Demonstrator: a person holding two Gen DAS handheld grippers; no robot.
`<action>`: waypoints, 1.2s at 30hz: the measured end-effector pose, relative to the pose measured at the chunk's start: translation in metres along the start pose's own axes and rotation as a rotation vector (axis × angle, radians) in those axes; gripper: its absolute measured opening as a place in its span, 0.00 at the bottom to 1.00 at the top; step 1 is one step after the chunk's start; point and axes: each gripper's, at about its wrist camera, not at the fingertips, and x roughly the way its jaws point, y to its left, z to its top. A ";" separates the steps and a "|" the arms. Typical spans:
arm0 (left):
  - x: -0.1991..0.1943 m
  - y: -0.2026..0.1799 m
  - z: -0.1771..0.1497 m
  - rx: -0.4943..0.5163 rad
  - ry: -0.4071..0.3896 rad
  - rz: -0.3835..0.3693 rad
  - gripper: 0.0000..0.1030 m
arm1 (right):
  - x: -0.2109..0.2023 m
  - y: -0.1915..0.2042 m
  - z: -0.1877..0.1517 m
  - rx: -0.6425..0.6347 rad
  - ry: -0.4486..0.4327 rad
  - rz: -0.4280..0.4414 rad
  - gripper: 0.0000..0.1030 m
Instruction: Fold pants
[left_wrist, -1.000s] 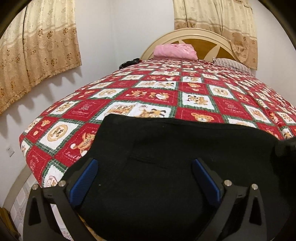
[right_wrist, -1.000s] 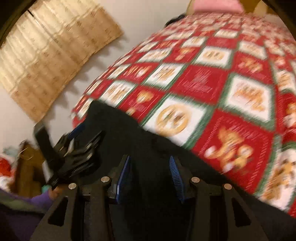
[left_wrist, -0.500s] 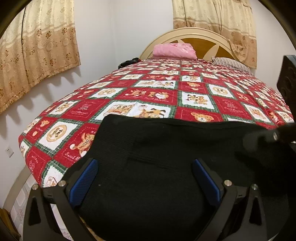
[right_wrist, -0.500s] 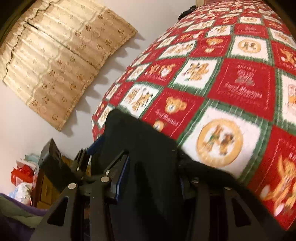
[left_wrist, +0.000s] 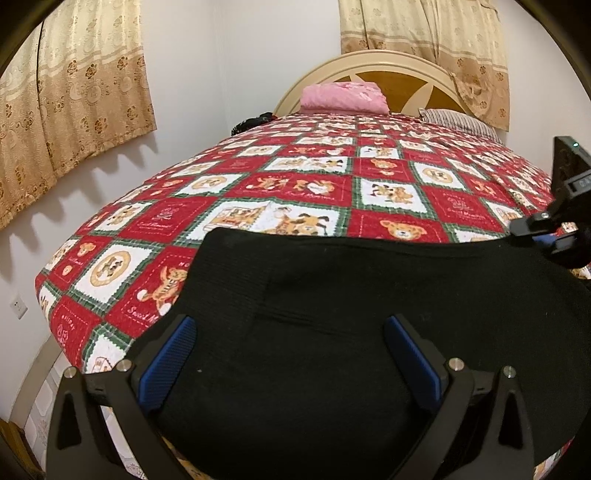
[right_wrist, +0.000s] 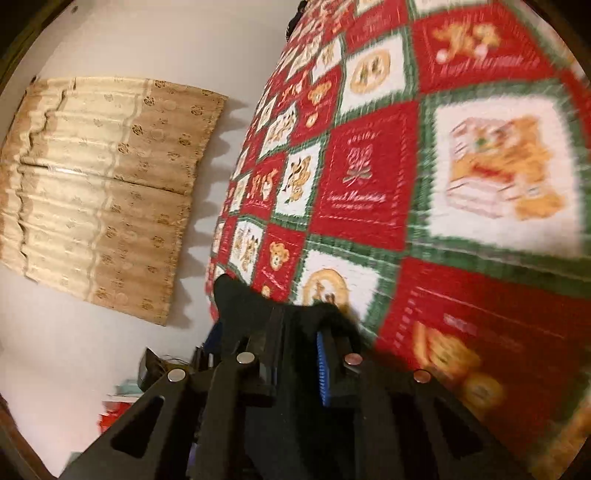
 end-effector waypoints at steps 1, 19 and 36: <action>0.000 0.000 0.000 -0.001 -0.001 0.000 1.00 | -0.015 0.006 -0.003 -0.041 -0.074 -0.142 0.17; 0.001 -0.001 0.002 -0.015 0.015 0.011 1.00 | -0.118 0.061 -0.054 -0.158 -0.574 -0.784 0.21; 0.001 -0.001 0.003 -0.022 0.013 0.023 1.00 | -0.307 -0.086 -0.049 0.340 -0.564 -1.428 0.47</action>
